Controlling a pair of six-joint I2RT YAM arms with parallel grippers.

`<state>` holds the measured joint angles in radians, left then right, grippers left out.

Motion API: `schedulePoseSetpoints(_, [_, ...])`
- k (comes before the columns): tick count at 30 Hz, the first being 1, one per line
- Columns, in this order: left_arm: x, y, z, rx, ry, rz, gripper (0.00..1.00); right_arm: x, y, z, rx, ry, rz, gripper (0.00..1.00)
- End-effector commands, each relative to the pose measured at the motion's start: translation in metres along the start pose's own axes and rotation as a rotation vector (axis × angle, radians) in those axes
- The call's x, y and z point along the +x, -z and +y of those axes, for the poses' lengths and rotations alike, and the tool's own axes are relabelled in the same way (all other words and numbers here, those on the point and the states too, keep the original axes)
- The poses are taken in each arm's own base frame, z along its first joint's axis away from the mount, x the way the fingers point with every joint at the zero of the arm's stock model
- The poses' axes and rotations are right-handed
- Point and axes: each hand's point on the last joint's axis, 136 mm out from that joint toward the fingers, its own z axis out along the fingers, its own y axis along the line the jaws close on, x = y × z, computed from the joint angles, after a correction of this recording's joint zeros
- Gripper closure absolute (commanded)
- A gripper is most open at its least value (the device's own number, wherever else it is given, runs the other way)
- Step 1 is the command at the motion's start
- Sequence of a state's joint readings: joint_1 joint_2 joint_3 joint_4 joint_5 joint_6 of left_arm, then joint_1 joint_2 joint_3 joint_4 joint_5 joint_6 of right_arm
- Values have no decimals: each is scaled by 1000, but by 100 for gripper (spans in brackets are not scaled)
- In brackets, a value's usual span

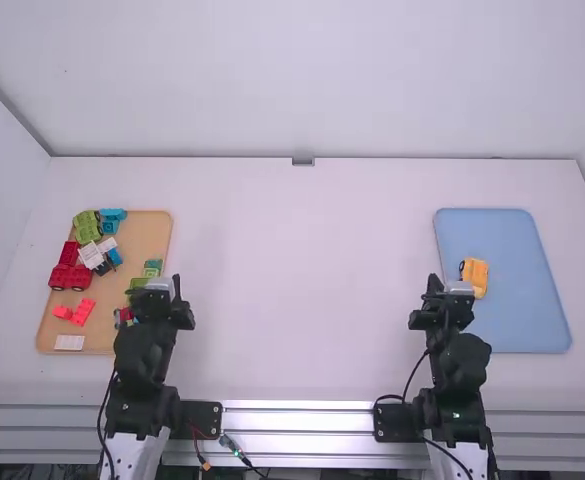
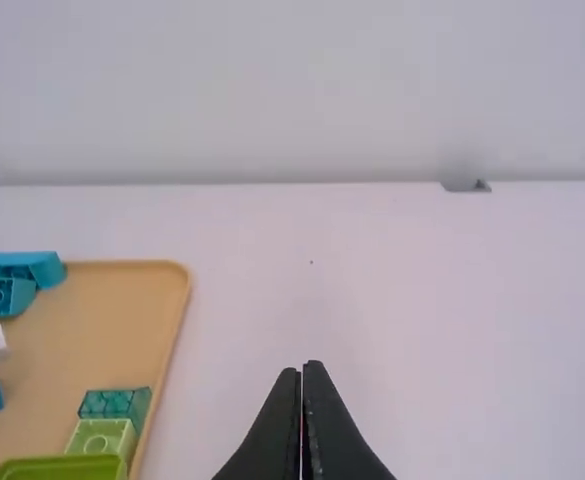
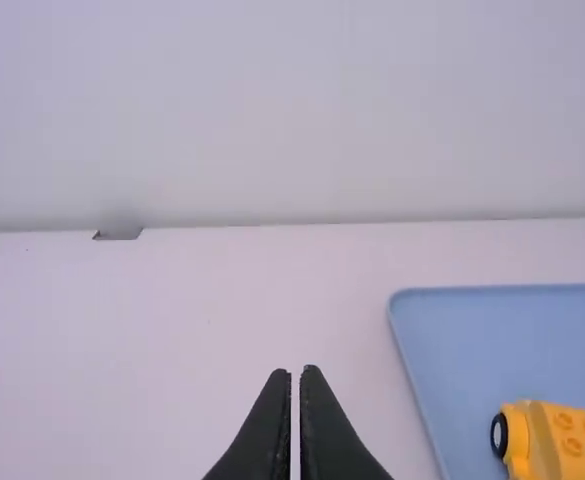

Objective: Assemble lego blocks to make yellow taxi

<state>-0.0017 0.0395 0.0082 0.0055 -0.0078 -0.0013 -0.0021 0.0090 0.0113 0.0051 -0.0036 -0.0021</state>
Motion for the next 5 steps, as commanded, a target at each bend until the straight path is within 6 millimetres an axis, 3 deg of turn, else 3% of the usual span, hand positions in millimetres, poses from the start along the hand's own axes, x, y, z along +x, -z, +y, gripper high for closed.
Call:
schedulePoseSetpoints(1, [-2, 1, -1, 6, -1, -17, 100, 5, 0, 0, 2, -2, 7, 99])
schedulePoseSetpoints(5, [-3, 2, -1, 6, -1, -26, 100, 5, 0, 0, 2, -2, 7, 100])
